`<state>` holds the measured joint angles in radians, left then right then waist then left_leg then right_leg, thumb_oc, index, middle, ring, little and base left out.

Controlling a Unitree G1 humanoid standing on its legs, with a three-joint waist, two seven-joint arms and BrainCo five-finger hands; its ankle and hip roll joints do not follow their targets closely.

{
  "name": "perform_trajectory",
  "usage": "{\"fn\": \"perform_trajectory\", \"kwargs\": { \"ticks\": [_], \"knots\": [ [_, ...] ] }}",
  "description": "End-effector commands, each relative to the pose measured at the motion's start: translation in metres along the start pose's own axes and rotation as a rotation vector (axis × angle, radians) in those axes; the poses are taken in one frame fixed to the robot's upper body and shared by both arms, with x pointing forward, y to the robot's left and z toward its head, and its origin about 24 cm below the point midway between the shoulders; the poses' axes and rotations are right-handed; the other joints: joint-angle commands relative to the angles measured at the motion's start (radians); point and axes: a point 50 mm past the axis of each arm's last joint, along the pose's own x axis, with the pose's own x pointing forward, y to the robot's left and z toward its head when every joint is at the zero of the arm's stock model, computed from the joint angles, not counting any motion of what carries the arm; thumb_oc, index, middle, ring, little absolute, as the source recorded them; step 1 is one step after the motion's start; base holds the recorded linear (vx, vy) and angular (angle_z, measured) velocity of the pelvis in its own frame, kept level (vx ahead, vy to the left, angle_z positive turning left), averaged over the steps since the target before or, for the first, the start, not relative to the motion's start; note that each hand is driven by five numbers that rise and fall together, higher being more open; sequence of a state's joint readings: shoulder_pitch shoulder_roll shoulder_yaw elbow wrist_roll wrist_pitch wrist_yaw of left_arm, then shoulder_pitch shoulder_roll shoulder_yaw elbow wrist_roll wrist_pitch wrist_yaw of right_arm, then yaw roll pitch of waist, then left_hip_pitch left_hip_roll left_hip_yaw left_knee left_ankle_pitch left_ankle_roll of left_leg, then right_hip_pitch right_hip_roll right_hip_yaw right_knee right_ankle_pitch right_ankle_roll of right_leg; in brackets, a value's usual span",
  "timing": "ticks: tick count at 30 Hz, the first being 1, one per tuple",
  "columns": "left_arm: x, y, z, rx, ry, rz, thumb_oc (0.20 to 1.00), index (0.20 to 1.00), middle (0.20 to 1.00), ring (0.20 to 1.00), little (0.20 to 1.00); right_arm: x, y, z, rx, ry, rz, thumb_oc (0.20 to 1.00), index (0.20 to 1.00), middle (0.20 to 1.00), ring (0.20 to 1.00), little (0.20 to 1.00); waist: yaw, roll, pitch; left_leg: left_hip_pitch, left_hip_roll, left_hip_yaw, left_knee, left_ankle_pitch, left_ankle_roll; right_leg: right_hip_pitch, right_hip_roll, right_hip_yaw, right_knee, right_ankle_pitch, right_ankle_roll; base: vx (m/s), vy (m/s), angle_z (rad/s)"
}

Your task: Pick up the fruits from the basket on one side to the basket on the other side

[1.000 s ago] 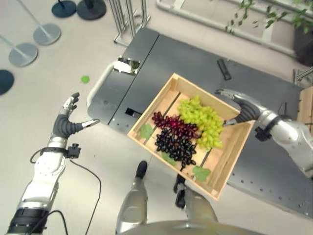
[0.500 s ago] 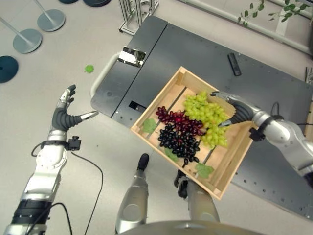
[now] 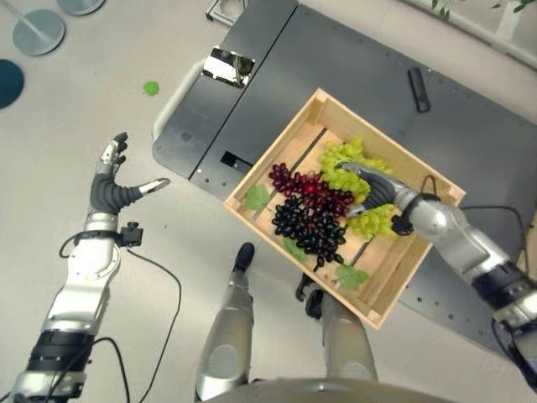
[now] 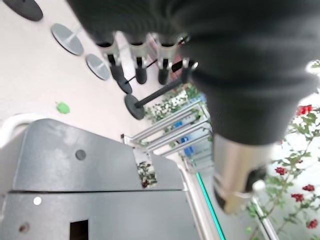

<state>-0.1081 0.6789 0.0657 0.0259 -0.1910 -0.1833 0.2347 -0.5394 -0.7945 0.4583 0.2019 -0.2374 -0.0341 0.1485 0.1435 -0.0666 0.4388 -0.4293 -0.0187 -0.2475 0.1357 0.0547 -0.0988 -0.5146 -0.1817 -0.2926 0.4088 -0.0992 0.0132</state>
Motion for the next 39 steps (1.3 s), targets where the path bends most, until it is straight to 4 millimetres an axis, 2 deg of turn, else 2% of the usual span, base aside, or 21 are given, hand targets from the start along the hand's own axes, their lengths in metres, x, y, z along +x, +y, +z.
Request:
{"fn": "perform_trajectory", "kwargs": {
  "ticks": [1, 10, 16, 23, 27, 31, 34, 35, 39],
  "knots": [
    [0.004, 0.005, 0.013, -0.066, -0.074, 0.074, 1.000, 1.000, 1.000, 1.000, 1.000, 0.013, -0.007, 0.013, -0.080, -0.034, -0.045, 1.000, 1.000, 1.000, 1.000, 1.000, 0.008, -0.006, -0.002, -0.026, -0.026, 0.030, 0.079, -0.047, 0.064, 0.078, 0.008, 0.025, -0.063, 0.027, 0.060, -0.03, -0.011, 0.01],
    [0.009, 0.005, 0.024, -0.104, -0.124, 0.123, 1.000, 1.000, 1.000, 1.000, 1.000, 0.024, -0.016, 0.031, -0.112, -0.081, -0.097, 1.000, 1.000, 1.000, 1.000, 1.000, 0.010, -0.011, 0.042, -0.111, -0.037, 0.045, 0.174, -0.085, 0.066, -0.005, 0.005, 0.043, 0.017, 0.008, 0.061, -0.03, -0.002, 0.00],
    [0.009, 0.005, 0.031, -0.118, -0.151, 0.147, 1.000, 1.000, 1.000, 1.000, 1.000, 0.022, -0.023, 0.029, -0.116, -0.074, -0.128, 1.000, 1.000, 1.000, 1.000, 1.000, 0.006, -0.010, 0.065, -0.208, -0.046, 0.054, 0.268, -0.115, 0.071, -0.088, -0.003, 0.047, 0.094, -0.011, 0.061, -0.04, -0.001, -0.03],
    [0.009, 0.003, 0.033, -0.137, -0.157, 0.150, 1.000, 1.000, 1.000, 1.000, 1.000, 0.023, -0.024, 0.030, -0.096, -0.074, -0.138, 1.000, 1.000, 1.000, 1.000, 1.000, 0.006, -0.012, 0.077, -0.260, -0.049, 0.060, 0.327, -0.138, 0.078, -0.141, -0.002, 0.056, 0.140, -0.026, 0.057, -0.01, 0.003, -0.01],
    [0.010, 0.000, 0.033, -0.146, -0.149, 0.144, 1.000, 1.000, 1.000, 1.000, 1.000, 0.036, -0.016, 0.029, -0.121, -0.023, -0.093, 1.000, 1.000, 1.000, 1.000, 1.000, 0.016, -0.013, 0.077, -0.259, -0.048, 0.061, 0.325, -0.142, 0.082, -0.145, 0.000, 0.060, 0.132, -0.024, 0.056, 0.00, 0.000, 0.00],
    [0.013, -0.004, 0.034, -0.163, -0.151, 0.152, 1.000, 1.000, 1.000, 1.000, 1.000, 0.060, -0.012, 0.038, -0.139, 0.035, -0.084, 1.000, 1.000, 1.000, 1.000, 1.000, 0.025, -0.009, 0.081, -0.257, -0.047, 0.064, 0.313, -0.139, 0.082, -0.146, 0.003, 0.062, 0.123, -0.021, 0.053, 0.00, 0.000, 0.00],
    [0.014, -0.005, 0.034, -0.172, -0.145, 0.158, 1.000, 1.000, 1.000, 1.000, 1.000, 0.068, -0.008, 0.039, -0.109, 0.068, -0.091, 1.000, 1.000, 1.000, 1.000, 1.000, 0.027, -0.008, 0.081, -0.255, -0.047, 0.064, 0.304, -0.135, 0.081, -0.145, 0.003, 0.062, 0.116, -0.017, 0.054, 0.00, 0.000, 0.00],
    [0.015, -0.005, 0.035, -0.177, -0.143, 0.167, 1.000, 1.000, 1.000, 1.000, 1.000, 0.076, -0.008, 0.046, -0.108, 0.078, -0.090, 1.000, 1.000, 1.000, 1.000, 1.000, 0.031, -0.007, 0.081, -0.252, -0.046, 0.064, 0.289, -0.130, 0.081, -0.143, 0.004, 0.061, 0.107, -0.016, 0.053, 0.00, 0.000, 0.00],
    [0.017, -0.005, 0.034, -0.177, -0.131, 0.174, 1.000, 1.000, 1.000, 1.000, 1.000, 0.084, -0.002, 0.046, -0.109, 0.127, -0.065, 1.000, 1.000, 1.000, 1.000, 1.000, 0.035, -0.010, 0.081, -0.245, -0.047, 0.063, 0.270, -0.123, 0.080, -0.137, 0.004, 0.059, 0.091, -0.011, 0.052, 0.00, 0.000, 0.00]
  ]
}}
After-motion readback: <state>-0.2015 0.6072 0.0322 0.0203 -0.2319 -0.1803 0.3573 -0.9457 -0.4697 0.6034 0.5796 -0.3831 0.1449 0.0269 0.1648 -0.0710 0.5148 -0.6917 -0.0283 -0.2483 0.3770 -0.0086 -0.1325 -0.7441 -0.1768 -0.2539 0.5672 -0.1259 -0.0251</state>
